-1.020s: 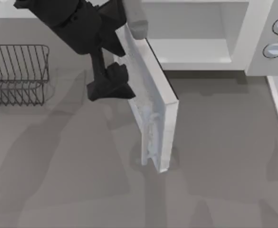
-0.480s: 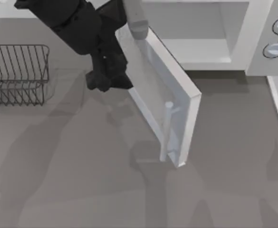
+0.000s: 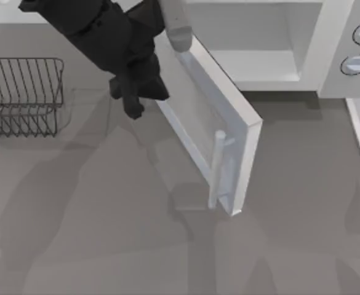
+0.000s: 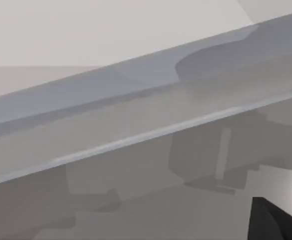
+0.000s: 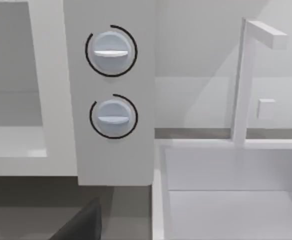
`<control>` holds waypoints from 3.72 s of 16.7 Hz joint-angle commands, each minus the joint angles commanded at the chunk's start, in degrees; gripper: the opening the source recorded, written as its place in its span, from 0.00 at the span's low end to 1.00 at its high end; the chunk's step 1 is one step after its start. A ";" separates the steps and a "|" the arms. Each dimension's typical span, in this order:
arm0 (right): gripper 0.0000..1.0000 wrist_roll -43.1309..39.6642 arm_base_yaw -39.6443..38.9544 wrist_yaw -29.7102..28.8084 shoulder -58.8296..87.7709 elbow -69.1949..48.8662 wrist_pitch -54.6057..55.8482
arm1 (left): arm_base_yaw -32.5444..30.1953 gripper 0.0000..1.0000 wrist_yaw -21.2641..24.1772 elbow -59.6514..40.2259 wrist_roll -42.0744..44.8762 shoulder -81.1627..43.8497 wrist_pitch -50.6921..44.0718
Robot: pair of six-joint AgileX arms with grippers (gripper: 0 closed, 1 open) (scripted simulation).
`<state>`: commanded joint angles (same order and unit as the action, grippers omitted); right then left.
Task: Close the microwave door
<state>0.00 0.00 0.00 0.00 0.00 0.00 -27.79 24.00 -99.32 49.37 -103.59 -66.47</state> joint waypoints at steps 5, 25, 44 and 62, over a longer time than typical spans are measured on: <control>1.00 0.00 0.00 0.00 0.00 0.00 0.00 | 0.00 0.00 0.00 0.00 0.00 0.00 0.00; 1.00 0.00 0.00 0.00 0.00 0.00 0.00 | -4.30 0.00 -1.53 -3.85 -4.72 -3.06 1.06; 1.00 0.00 0.00 0.00 0.00 0.00 0.00 | -7.02 0.00 -2.62 -7.02 -7.88 -5.37 1.44; 1.00 0.00 0.00 0.00 0.00 0.00 0.00 | -13.49 0.00 -1.49 -11.57 -8.28 -6.59 5.91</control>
<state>0.00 0.00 0.00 0.00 0.00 0.00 -41.28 22.51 -110.89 41.09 -110.18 -60.57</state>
